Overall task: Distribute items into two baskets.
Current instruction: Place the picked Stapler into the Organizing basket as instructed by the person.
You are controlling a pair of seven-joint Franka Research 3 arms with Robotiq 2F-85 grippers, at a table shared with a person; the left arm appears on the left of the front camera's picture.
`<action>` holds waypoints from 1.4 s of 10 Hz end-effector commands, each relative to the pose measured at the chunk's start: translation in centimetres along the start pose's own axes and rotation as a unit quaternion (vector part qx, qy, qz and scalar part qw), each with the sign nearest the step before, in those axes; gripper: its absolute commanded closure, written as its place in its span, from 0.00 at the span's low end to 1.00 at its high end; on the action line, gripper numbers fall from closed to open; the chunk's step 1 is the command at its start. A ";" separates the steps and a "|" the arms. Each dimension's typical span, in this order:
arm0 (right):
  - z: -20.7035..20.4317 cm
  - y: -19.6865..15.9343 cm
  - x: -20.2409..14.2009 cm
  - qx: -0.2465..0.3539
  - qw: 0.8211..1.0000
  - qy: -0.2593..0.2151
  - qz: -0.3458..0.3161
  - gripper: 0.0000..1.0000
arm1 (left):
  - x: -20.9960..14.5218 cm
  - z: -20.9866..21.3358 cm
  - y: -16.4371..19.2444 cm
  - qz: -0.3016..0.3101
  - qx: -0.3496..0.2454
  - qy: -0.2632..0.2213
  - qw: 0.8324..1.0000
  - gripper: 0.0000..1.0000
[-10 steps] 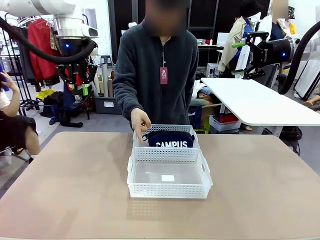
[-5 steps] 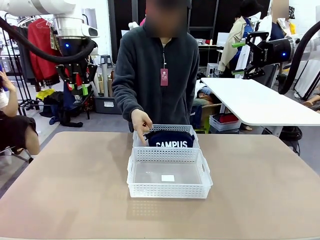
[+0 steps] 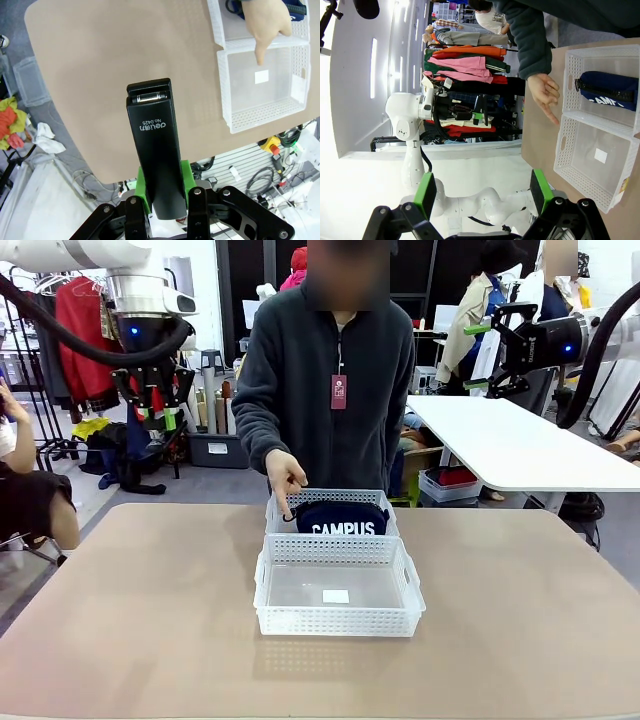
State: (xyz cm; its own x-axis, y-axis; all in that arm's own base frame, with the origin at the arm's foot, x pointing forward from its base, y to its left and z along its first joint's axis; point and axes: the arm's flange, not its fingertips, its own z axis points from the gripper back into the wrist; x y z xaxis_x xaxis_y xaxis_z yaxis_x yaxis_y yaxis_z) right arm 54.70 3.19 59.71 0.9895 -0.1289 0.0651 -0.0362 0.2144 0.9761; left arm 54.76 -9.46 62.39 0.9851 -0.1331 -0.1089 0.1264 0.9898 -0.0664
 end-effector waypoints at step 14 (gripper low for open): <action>0.0 0.3 -0.2 0.002 1.000 0.002 -0.002 0.00 | -1.1 -4.3 -18.3 -0.470 0.125 0.019 0.873 1.00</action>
State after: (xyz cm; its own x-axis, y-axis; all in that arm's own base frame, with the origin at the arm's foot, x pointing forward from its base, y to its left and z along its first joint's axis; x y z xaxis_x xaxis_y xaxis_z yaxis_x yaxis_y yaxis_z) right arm 54.70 3.22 59.72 0.9896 -0.1283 0.0653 -0.0366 0.2144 0.9761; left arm 50.78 -28.19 59.41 0.3859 -0.9116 -0.1414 0.9224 0.3791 0.0737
